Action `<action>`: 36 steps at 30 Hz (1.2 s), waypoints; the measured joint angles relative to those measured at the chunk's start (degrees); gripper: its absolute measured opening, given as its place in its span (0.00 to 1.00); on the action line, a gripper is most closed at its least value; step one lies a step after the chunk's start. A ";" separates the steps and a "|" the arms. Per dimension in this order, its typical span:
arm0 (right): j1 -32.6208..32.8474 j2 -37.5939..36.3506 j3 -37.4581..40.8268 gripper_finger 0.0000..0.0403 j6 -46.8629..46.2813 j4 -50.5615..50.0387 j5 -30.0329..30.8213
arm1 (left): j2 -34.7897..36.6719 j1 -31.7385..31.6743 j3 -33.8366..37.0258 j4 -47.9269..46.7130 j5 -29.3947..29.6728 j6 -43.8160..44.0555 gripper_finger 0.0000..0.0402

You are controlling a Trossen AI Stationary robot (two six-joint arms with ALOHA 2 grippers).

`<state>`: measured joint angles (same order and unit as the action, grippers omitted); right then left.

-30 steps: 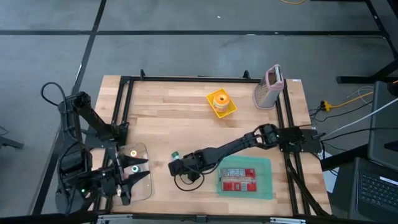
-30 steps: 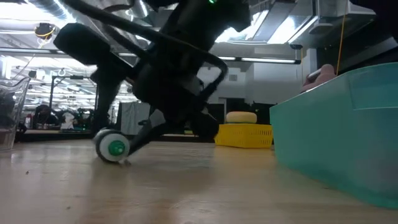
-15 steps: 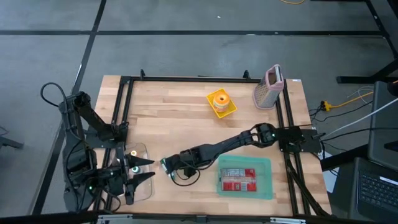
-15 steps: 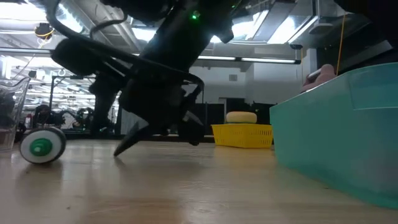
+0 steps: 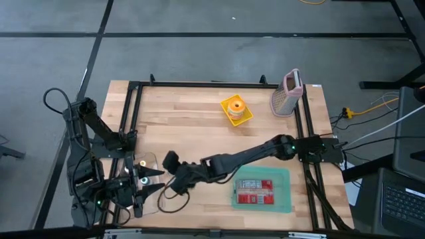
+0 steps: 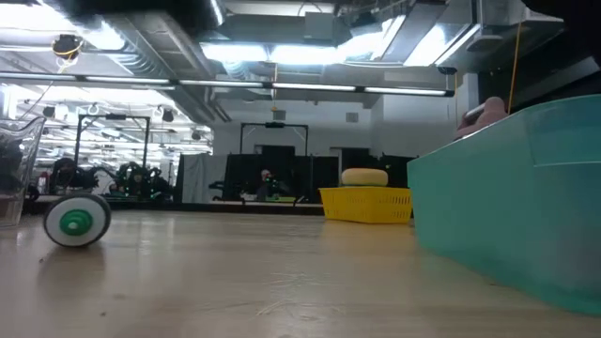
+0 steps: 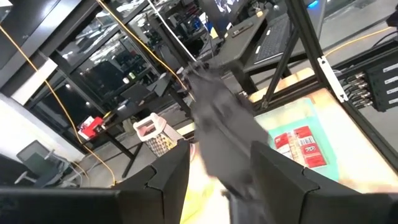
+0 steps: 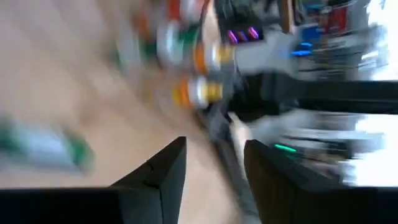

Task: Pick & Place Food Item
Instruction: Put the green food coloring bottle into the transparent bin

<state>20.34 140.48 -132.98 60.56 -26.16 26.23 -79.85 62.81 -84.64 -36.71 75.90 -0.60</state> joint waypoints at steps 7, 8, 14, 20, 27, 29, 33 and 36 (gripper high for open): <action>-0.97 -2.05 -0.62 0.14 -33.67 -5.96 -21.34 | 0.00 0.20 0.00 -0.04 -1.87 0.74 0.41; -1.28 -2.05 -0.62 0.08 -36.16 -6.29 -22.91 | 0.00 0.20 0.00 -0.04 -1.93 0.71 0.41; -1.55 -1.31 -0.62 0.01 -49.46 -5.01 -28.76 | 0.00 0.20 0.00 -0.04 -1.92 0.46 0.41; -4.25 4.73 -0.64 0.01 -62.30 -2.22 -38.32 | 0.00 0.20 0.00 0.04 -1.89 0.52 0.41; -6.88 9.82 -0.62 0.00 -69.69 0.78 -41.69 | 0.00 0.22 0.00 0.24 -2.01 1.49 0.41; -7.66 10.50 -0.57 0.00 -70.21 0.59 -39.40 | 0.00 0.22 0.00 0.26 -2.01 1.44 0.41; -8.82 10.30 -0.64 0.00 -70.62 0.62 -38.95 | 0.00 0.22 0.00 0.24 -2.01 1.40 0.41; -10.20 10.26 -0.69 0.00 -71.94 -2.47 -37.83 | 0.00 0.22 0.00 0.20 -2.01 1.41 0.41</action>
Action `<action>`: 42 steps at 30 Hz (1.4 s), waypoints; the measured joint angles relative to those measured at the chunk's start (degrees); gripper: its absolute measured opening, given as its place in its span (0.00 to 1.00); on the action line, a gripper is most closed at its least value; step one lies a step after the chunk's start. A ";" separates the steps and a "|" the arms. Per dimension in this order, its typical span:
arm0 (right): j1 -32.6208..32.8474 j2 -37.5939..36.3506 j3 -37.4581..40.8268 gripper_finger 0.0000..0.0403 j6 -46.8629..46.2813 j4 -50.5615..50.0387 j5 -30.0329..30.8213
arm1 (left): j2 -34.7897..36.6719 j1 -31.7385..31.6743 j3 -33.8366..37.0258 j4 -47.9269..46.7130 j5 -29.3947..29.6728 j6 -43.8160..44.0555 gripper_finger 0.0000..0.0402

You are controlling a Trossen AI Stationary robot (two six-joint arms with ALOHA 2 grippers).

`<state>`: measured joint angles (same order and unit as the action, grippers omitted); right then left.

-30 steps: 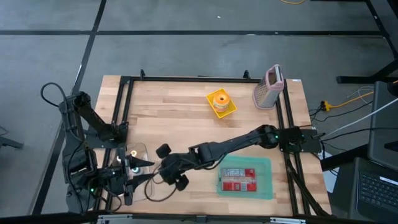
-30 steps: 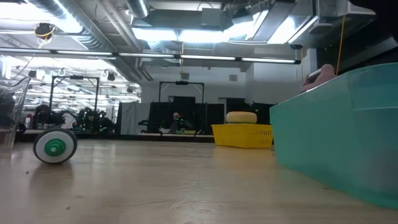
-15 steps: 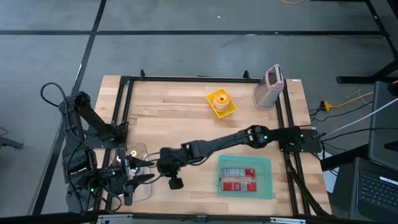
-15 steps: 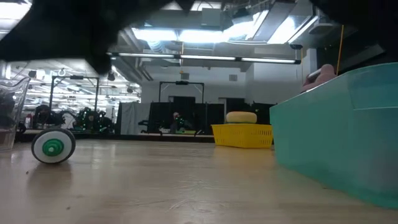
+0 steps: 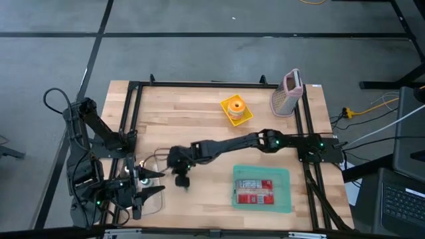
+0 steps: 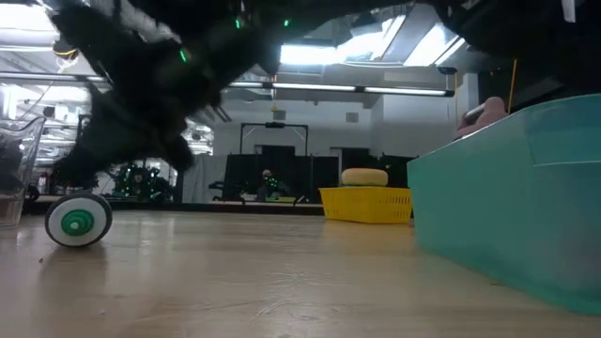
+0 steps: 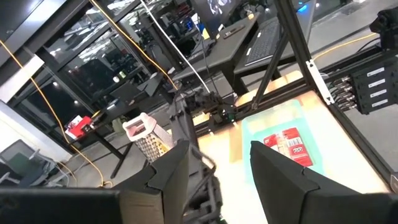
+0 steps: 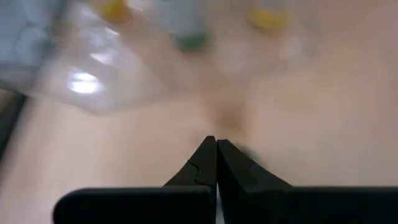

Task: Pick & Place Food Item
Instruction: Put the green food coloring bottle into the transparent bin

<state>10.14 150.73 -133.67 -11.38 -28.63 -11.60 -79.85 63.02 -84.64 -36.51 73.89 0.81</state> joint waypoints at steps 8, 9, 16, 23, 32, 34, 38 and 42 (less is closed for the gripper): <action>-1.60 -0.30 -0.17 0.00 1.30 -8.39 0.04 | 0.00 0.00 0.00 -0.09 -0.04 0.67 0.41; -1.62 -0.32 -0.20 0.00 1.29 -9.16 -0.14 | 0.00 0.00 0.00 -0.11 -0.15 0.83 0.41; -2.35 -0.30 -0.08 0.00 1.92 -27.66 11.68 | 0.00 0.00 0.00 -0.13 -1.59 1.60 0.41; -3.87 -1.97 0.33 0.00 4.38 -29.51 14.75 | -0.02 -0.02 0.04 -0.20 -2.96 1.67 0.41; -1.80 -9.76 0.15 0.09 11.38 -18.78 14.20 | -0.02 0.26 0.04 -1.16 -3.13 1.93 0.41; -1.15 -11.44 0.28 0.13 11.33 -19.94 17.33 | -0.02 0.26 0.04 -1.41 -3.14 2.69 0.41; 0.02 -17.35 0.05 0.20 5.34 -32.80 27.30 | -0.02 0.26 0.04 -2.99 -3.38 4.14 0.41; 1.21 -22.14 0.20 0.23 -4.58 -54.27 38.89 | -0.02 0.26 0.04 -6.21 -3.41 7.13 0.41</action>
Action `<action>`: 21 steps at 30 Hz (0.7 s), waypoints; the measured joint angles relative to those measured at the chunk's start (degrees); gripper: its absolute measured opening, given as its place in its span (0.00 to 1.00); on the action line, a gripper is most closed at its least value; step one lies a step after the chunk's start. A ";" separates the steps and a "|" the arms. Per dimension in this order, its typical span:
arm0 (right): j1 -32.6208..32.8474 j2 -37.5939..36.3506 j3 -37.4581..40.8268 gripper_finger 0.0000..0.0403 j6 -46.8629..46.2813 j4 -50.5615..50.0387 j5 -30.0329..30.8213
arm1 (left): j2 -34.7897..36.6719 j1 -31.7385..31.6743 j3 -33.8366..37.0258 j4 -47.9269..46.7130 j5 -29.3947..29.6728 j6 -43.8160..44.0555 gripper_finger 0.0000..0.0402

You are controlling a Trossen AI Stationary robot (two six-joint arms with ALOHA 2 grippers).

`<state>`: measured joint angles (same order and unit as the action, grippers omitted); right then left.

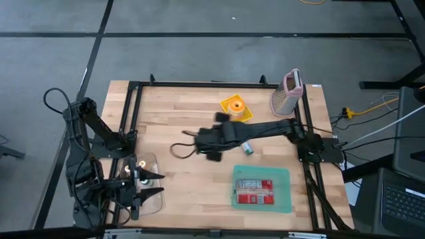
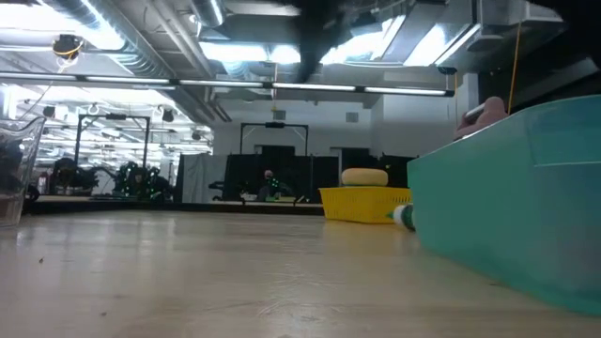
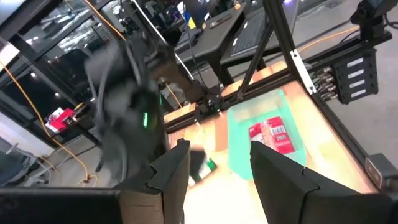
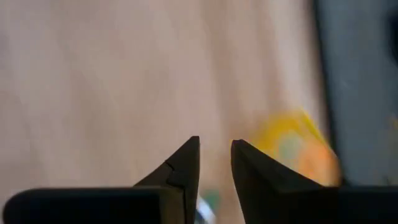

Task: Pick & Place Food Item
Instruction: Put the green food coloring bottle into the transparent bin

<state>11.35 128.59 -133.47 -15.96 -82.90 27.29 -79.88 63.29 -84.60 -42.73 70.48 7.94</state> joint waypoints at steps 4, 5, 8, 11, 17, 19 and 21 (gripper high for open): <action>1.13 -8.25 2.57 0.24 -9.97 -5.98 1.90 | 0.00 0.00 0.00 -4.29 -0.01 3.71 0.41; 1.21 -10.99 5.16 0.24 -11.39 -6.49 -0.18 | 0.00 -0.02 0.00 -5.47 -0.04 4.34 0.41; 1.53 -17.42 13.65 0.23 -18.78 -6.93 0.90 | 0.00 -0.32 0.02 -7.64 -0.10 6.63 0.41; 1.80 -25.85 27.29 0.23 -24.83 -3.48 2.40 | 0.00 -0.63 0.02 -9.27 0.20 7.38 0.41; 1.87 -39.54 52.52 0.23 -34.99 10.19 0.08 | 1.00 -3.95 5.23 -10.18 -2.63 11.55 0.41; 1.88 -42.65 59.08 0.23 -37.13 17.20 -1.00 | 1.88 -5.41 10.20 -6.24 -3.69 12.65 0.41; 1.88 -43.53 64.32 0.23 -37.65 23.49 -2.99 | 3.32 -6.59 16.23 1.37 -5.10 11.83 0.41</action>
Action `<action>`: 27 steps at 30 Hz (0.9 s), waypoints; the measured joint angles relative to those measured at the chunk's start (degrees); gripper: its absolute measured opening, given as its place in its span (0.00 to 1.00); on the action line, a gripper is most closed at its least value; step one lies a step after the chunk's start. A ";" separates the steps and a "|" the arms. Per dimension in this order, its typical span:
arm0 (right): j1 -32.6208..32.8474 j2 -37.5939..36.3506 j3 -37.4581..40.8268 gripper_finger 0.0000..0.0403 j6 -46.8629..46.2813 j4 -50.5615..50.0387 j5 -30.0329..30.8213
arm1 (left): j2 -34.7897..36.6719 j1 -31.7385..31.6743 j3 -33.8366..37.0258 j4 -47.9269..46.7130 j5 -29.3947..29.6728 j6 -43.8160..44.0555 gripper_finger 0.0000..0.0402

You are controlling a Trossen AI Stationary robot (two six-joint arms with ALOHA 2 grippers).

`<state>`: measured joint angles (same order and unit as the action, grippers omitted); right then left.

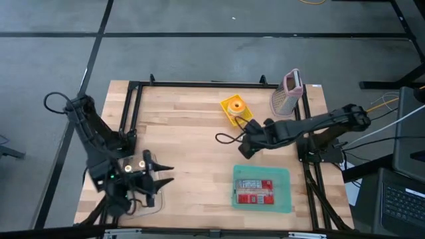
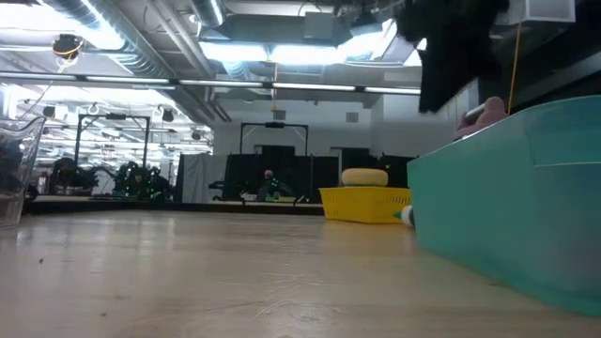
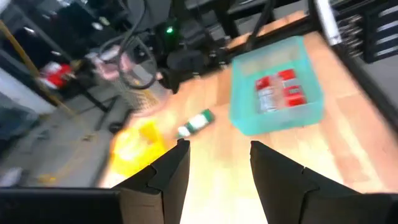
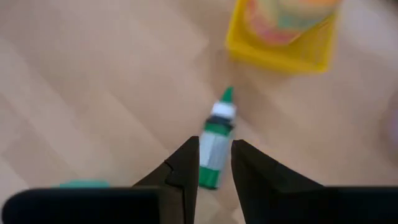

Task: Pick & Place Food Item
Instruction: Put the green food coloring bottle into the transparent bin

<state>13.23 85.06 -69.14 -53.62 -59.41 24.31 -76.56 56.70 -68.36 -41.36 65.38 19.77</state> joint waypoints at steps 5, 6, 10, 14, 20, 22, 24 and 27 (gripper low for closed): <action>-0.84 1.48 6.16 0.26 -2.16 3.90 -3.81 | 4.90 -3.33 17.96 33.26 -11.19 -10.16 0.41; -1.02 1.97 7.02 0.28 -2.73 3.59 -4.32 | 5.79 -3.87 21.46 40.66 -12.98 -12.74 0.41; -1.18 2.73 7.89 0.36 -3.68 3.99 -4.62 | 8.86 -5.66 31.55 60.55 -16.02 -19.22 0.41; -1.50 4.06 7.96 0.45 -3.82 4.38 -4.60 | 10.89 -8.00 38.44 68.15 -17.44 -19.32 0.41; -3.71 8.75 7.96 0.49 -1.98 5.75 -6.81 | 11.05 -10.69 43.95 74.24 -21.16 -17.32 0.41; -4.51 10.76 7.96 0.49 -0.96 6.50 -8.23 | 11.06 -11.03 44.09 74.20 -21.80 -17.43 0.41; -5.26 12.66 7.96 0.49 0.36 8.32 -10.02 | 11.06 -11.20 44.09 74.26 -22.46 -17.53 0.41; -6.23 15.65 7.96 0.49 1.83 9.87 -11.82 | 11.06 -11.17 44.09 74.22 -23.33 -18.00 0.41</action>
<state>7.01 100.71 -61.19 -51.78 -49.54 12.48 -65.49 45.53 -24.27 32.86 42.05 1.77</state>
